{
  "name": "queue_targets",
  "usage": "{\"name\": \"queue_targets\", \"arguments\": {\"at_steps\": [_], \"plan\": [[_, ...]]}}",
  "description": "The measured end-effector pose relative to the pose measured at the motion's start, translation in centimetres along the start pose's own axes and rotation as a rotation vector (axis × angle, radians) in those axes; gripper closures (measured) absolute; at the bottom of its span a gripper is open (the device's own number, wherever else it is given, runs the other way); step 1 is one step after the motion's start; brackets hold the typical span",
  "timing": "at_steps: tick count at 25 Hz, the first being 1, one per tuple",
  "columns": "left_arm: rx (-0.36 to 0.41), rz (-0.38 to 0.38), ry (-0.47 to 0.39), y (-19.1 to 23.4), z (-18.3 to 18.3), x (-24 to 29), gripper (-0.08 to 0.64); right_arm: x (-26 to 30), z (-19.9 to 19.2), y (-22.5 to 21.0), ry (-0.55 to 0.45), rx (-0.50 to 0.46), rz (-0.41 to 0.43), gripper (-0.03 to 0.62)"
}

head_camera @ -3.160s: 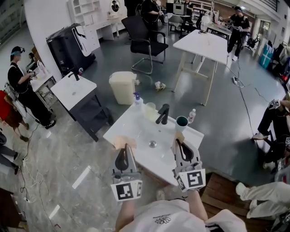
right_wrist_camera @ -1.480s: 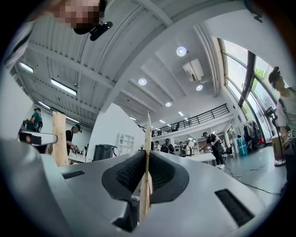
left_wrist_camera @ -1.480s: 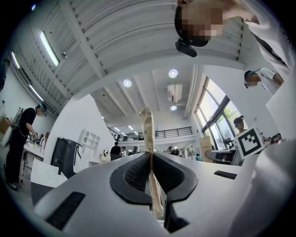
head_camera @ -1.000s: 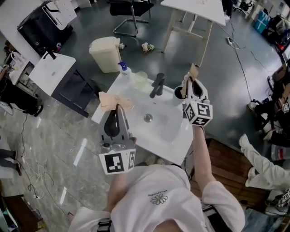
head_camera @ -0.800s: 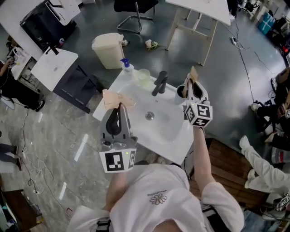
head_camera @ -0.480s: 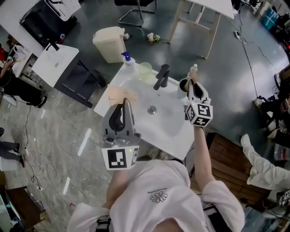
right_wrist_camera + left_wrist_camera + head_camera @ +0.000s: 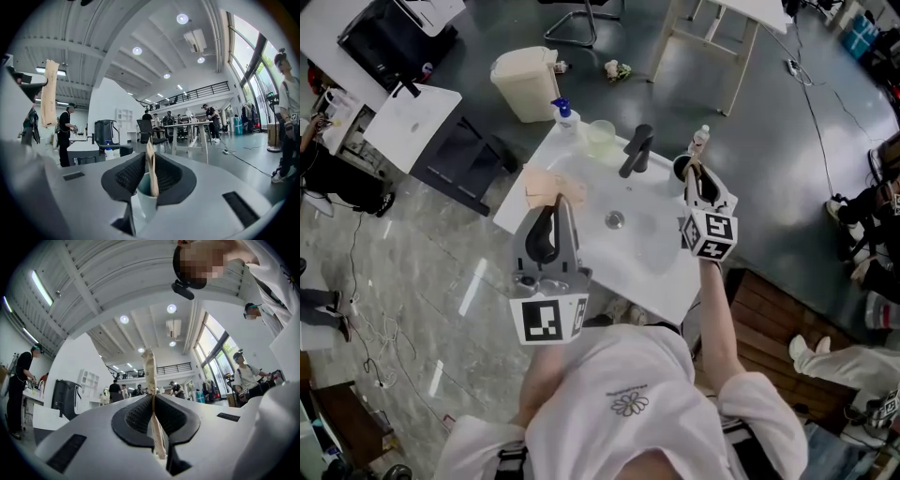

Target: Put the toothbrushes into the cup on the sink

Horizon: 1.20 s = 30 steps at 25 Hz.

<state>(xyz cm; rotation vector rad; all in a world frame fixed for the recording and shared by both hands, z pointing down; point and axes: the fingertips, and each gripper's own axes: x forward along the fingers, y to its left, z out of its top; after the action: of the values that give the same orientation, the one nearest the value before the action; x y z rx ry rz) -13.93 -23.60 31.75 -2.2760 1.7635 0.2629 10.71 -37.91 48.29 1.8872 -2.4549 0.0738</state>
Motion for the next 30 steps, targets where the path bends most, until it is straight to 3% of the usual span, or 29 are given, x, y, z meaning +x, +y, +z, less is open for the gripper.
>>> {"name": "queue_targets", "arguments": {"at_steps": [5,9,15,18,21,24,30], "plan": [[0.001,0.013,-0.004,0.3,0.0,-0.2,0.531,0.1,1.7,0.1,-0.032,-0.043,0.005,0.543],[-0.005,0.017,-0.01,0.2,-0.1,-0.2,0.531,-0.6,5.4,0.0,-0.102,-0.076,0.011,0.54],[-0.01,0.021,-0.034,0.6,0.6,-0.2,0.531,-4.5,14.1,3.2,-0.297,-0.2,0.055,0.541],[-0.008,0.02,-0.035,0.5,0.6,-0.1,0.531,-6.9,16.5,5.3,-0.369,-0.224,0.097,0.543],[-0.022,0.034,-0.031,0.5,0.6,0.0,0.531,-9.2,16.4,7.8,-0.38,-0.216,0.156,0.545],[-0.031,0.044,-0.034,0.4,0.7,0.0,0.531,-10.4,15.0,9.6,-0.361,-0.238,0.161,0.575],[-0.028,0.036,-0.02,0.1,-0.1,-0.2,0.531,-10.9,13.0,10.7,-0.31,-0.18,0.165,0.58]]}}
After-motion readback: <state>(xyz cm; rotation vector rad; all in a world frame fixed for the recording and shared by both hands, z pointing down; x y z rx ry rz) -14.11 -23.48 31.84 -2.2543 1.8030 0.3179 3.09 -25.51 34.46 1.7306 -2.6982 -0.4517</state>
